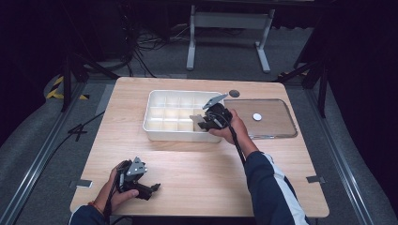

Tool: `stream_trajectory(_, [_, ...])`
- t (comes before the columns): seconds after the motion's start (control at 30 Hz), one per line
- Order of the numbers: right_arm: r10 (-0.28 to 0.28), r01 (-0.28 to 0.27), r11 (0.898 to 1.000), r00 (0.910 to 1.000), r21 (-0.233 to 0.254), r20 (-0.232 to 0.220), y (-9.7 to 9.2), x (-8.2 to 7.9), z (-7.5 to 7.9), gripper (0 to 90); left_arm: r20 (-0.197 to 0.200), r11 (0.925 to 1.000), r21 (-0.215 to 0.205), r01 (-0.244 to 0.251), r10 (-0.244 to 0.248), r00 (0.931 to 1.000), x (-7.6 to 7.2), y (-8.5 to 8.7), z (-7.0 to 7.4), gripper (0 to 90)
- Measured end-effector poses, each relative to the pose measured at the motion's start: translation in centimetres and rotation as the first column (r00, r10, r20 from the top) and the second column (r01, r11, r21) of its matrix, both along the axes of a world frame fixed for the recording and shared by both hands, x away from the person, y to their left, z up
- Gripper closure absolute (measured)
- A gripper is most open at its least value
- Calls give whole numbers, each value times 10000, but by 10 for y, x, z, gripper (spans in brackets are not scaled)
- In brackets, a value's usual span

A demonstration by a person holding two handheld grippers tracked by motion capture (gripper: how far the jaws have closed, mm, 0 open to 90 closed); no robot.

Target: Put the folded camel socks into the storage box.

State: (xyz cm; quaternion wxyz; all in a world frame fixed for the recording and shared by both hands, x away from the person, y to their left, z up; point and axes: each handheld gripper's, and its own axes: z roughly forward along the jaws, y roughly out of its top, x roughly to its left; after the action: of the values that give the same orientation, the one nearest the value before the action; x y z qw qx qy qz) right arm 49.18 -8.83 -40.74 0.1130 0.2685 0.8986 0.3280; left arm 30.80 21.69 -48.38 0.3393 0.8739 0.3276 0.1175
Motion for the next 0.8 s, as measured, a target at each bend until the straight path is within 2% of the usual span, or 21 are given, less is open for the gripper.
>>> stream_trajectory(0.07, [118,-117,9998,9999,-167,80,2,0,0,690,9,10000,11,-19,19,10000,0,0,0,35])
stream_trajectory(0.1, [307,-303,9985,9995,-466,69,8,1,1,701,8,10000,8,-22,22,10000,0,0,0,36])
stream_trajectory(0.17, [327,-326,9977,9995,-590,3,10,2,1,703,28,10000,-18,-38,38,10000,0,0,0,35])
stream_trajectory(0.33, [318,-420,9921,9957,-1178,-871,13,8,-3,698,26,10000,0,-23,23,10000,0,0,0,35])
stream_trajectory(0.4, [339,-501,9865,9940,-1562,-1044,15,9,-4,667,25,10000,7,-16,16,10000,0,0,0,35])
stream_trajectory(0.47, [288,-453,9827,9952,-1794,-932,16,10,-2,592,28,10000,14,-16,16,10000,0,0,0,35])
stream_trajectory(0.53, [213,-355,9866,9957,-1591,-898,15,10,3,557,27,10000,9,-15,15,10000,0,0,0,35])
stream_trajectory(0.67, [89,-139,9976,9973,-673,-733,10,11,14,488,14,10000,19,-13,13,10000,0,0,0,34])
stream_trajectory(0.8, [209,-212,9998,9989,-69,-417,12,9,20,544,36,10000,45,-42,42,10000,0,-1,0,30])
